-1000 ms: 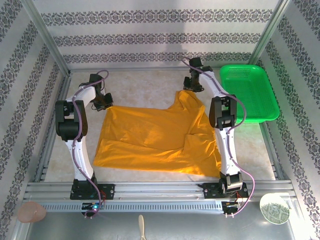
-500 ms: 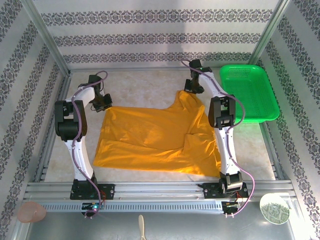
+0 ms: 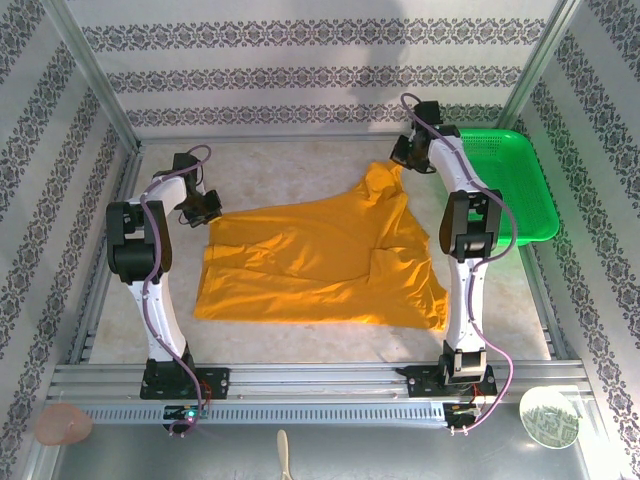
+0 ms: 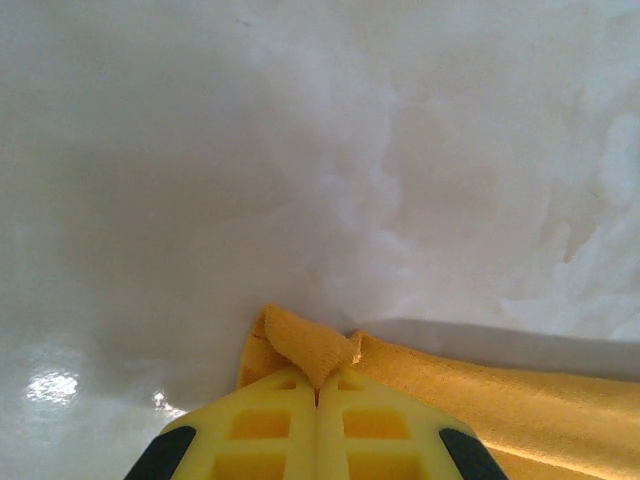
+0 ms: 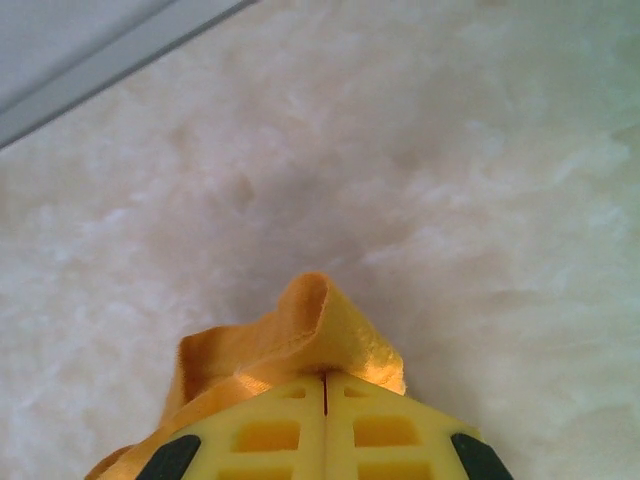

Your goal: Fold the inside-out t-shirt

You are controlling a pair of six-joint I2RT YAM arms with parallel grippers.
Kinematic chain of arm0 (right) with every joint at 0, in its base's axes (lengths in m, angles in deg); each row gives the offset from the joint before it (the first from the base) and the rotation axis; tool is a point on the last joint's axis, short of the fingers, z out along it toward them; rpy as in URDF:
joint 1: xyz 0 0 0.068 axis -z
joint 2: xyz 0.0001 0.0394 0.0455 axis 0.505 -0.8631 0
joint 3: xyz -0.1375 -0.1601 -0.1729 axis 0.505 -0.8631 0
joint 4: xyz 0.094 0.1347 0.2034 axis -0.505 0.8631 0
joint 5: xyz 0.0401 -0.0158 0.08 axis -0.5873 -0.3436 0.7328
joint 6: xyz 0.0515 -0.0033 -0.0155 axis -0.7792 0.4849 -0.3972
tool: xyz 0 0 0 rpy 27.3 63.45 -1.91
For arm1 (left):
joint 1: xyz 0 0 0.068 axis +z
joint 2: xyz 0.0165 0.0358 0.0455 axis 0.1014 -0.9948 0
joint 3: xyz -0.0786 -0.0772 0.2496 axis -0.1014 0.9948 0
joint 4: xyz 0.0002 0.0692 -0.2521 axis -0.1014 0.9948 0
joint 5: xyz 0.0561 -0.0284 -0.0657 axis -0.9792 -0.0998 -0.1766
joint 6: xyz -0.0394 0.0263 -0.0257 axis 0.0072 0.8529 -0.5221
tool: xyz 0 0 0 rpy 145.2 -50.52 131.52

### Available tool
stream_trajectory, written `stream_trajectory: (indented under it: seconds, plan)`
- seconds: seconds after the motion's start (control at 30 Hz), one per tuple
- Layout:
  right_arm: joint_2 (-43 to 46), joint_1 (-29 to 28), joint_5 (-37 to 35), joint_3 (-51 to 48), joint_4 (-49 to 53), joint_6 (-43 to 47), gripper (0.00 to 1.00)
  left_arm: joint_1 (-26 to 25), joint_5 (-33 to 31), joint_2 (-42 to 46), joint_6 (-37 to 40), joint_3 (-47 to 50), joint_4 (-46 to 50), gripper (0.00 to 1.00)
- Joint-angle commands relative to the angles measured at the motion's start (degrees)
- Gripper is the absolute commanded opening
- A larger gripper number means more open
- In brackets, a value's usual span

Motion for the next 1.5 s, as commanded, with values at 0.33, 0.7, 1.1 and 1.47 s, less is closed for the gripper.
stream_trajectory:
  seconds: [0.33,0.7,1.1,1.47]
  plan:
    - [7.43,-0.66,6.65,-11.95,-9.67,-3.45,0.00,1.01,8.03,6.19,-7.75,4.62,-13.97,0.00]
    - [21.02,-0.09,7.44,-25.38,-17.21,-6.76,0.00,1.65,10.04,15.07,-13.42,13.05,-23.72,0.00]
    - [44.86,0.22,6.04,-54.96,-26.47,-10.55,0.00,4.79,10.11,22.70,-13.93,22.06,-24.20,0.00]
    - [68.58,-0.81,3.62,-77.09,-25.82,-13.33,0.00,6.76,11.22,24.81,-14.94,28.11,-26.34,0.00]
